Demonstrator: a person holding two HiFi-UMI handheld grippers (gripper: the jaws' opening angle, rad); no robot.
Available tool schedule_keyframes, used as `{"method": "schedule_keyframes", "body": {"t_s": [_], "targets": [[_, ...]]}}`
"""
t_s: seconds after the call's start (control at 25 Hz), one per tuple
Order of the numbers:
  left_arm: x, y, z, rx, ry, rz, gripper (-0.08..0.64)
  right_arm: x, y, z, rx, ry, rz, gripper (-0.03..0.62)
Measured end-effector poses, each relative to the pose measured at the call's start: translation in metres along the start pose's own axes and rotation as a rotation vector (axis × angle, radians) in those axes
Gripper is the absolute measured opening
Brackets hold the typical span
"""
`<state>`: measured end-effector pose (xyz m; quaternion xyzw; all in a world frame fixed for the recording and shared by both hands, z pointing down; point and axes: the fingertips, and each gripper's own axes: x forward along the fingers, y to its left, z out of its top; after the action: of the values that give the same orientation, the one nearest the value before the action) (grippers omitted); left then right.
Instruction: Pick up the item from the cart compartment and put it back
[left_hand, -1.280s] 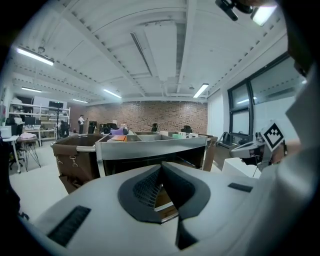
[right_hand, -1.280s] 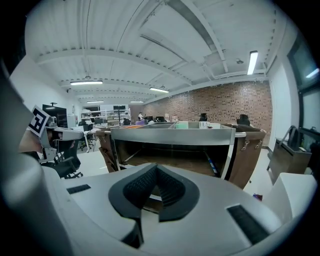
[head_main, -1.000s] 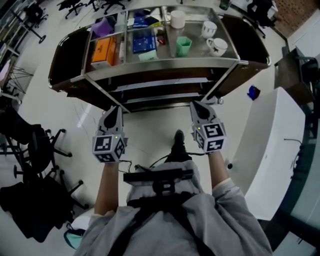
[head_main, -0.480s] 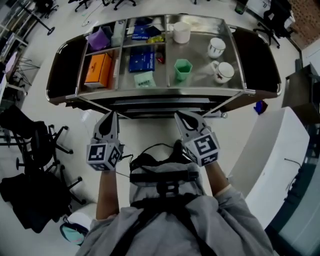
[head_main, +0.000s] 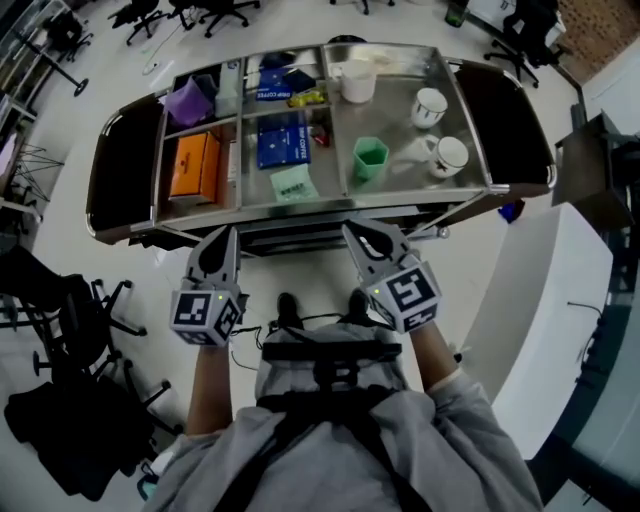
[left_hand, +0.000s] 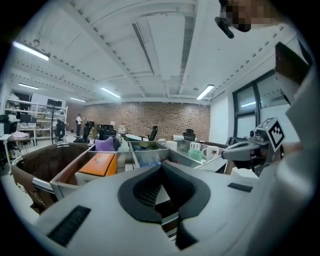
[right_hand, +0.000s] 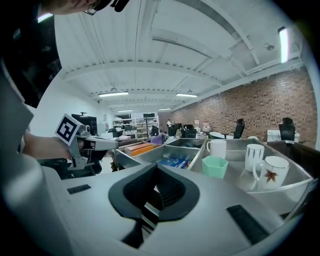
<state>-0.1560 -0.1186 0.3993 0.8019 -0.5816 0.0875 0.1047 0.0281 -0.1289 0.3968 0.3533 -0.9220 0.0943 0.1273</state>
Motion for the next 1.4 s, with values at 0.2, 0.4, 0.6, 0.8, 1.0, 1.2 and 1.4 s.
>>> {"method": "schedule_keyframes", "body": {"t_s": [0.2,0.4,0.6,0.8,1.0,1.2,1.4], "targets": [[0.015,0.006,0.015,0.012,-0.016,-0.056,0.000,0.023,-0.013,0.033,-0.112,-0.010,-0.028,0.009],[0.027,0.009,0.040,0.026,-0.046,-0.102,0.000,0.064,-0.028,0.070,-0.270,0.078,0.035,0.084],[0.036,0.005,0.051,0.015,-0.069,-0.135,0.000,0.119,-0.027,0.066,-0.500,0.303,0.212,0.204],[0.043,0.008,0.050,0.004,-0.067,-0.149,0.000,0.149,-0.002,0.037,-0.669,0.549,0.492,0.259],[0.047,0.010,0.049,-0.014,-0.075,-0.146,0.000,0.165,0.005,0.001,-0.769,0.760,0.655,0.273],[0.045,0.013,0.044,-0.017,-0.076,-0.126,0.000,0.187,0.002,-0.024,-0.863,0.881,0.675,0.273],[0.043,0.016,0.038,-0.045,-0.060,-0.105,0.000,0.203,0.003,-0.038,-0.878,0.948,0.700,0.272]]}}
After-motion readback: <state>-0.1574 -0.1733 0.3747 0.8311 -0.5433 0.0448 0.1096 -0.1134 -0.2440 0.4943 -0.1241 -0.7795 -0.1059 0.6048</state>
